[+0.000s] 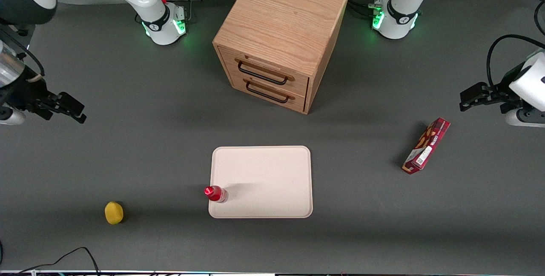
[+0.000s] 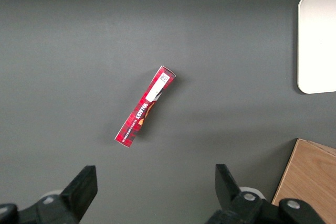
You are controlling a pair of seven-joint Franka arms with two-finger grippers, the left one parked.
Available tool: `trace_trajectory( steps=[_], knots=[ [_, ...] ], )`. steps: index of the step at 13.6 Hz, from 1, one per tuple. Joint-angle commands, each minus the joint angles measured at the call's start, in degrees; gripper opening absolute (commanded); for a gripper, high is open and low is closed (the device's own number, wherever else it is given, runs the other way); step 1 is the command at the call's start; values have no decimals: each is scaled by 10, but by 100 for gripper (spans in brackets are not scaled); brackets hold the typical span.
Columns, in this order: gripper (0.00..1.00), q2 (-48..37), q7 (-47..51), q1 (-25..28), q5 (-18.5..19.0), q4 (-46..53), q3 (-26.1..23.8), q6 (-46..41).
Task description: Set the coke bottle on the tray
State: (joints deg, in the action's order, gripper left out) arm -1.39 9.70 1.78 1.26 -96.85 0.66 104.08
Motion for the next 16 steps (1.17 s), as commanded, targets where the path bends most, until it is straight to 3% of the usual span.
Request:
trace_trajectory(
  steps=[1,16],
  knots=[
    [100,24,-36,-6,-9,52,-6,-52],
    [100,24,-67,0,-1,76,-8,-62]
  ],
)
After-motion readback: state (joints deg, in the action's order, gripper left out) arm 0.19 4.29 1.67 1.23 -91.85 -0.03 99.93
